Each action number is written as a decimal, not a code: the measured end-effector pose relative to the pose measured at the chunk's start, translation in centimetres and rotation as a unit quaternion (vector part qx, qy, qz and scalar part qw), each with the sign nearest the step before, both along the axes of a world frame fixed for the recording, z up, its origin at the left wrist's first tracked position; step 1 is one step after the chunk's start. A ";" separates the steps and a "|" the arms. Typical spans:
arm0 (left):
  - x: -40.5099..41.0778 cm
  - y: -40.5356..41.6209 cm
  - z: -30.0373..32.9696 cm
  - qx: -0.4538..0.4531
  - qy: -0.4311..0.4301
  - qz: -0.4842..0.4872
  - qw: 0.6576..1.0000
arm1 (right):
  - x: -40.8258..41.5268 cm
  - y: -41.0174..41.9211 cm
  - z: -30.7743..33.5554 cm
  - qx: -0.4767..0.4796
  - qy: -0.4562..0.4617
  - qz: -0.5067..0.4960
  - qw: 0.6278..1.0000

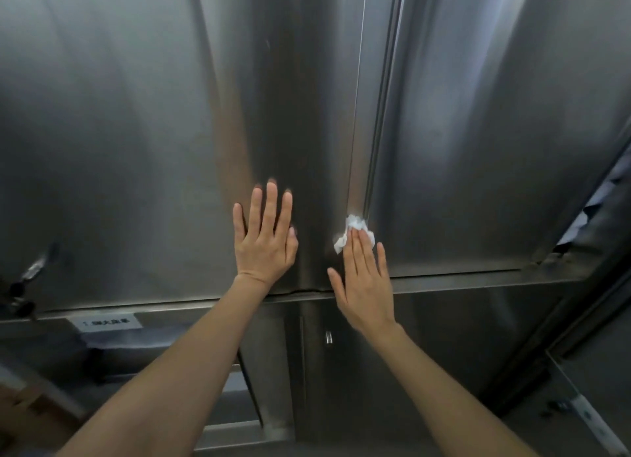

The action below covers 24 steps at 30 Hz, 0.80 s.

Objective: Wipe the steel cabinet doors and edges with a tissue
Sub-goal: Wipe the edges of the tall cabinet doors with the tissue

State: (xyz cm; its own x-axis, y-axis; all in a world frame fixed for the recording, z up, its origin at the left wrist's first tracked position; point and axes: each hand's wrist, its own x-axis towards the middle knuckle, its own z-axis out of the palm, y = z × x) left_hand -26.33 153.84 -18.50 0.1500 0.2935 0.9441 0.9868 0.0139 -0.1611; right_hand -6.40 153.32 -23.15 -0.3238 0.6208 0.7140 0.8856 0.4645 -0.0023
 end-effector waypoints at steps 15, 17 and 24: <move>-0.1 0.1 -0.3 0.001 0.000 -0.006 1.000 | -0.3 -1.1 -4.3 -0.032 0.024 -0.002 0.999; -0.1 0.0 -0.2 -0.001 0.002 -0.004 1.000 | -0.5 -0.5 -1.9 -0.004 0.026 -0.001 1.000; -0.2 0.1 -0.1 0.003 0.004 0.001 1.000 | -2.2 2.7 10.2 0.089 0.129 0.036 0.987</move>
State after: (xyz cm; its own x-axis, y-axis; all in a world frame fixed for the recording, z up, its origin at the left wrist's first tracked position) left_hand -26.52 153.96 -18.64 0.1576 0.2887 0.9444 0.9854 0.0164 -0.1695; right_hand -8.65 156.00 -12.90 -0.1550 0.4605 0.8740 0.8311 0.5391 -0.1366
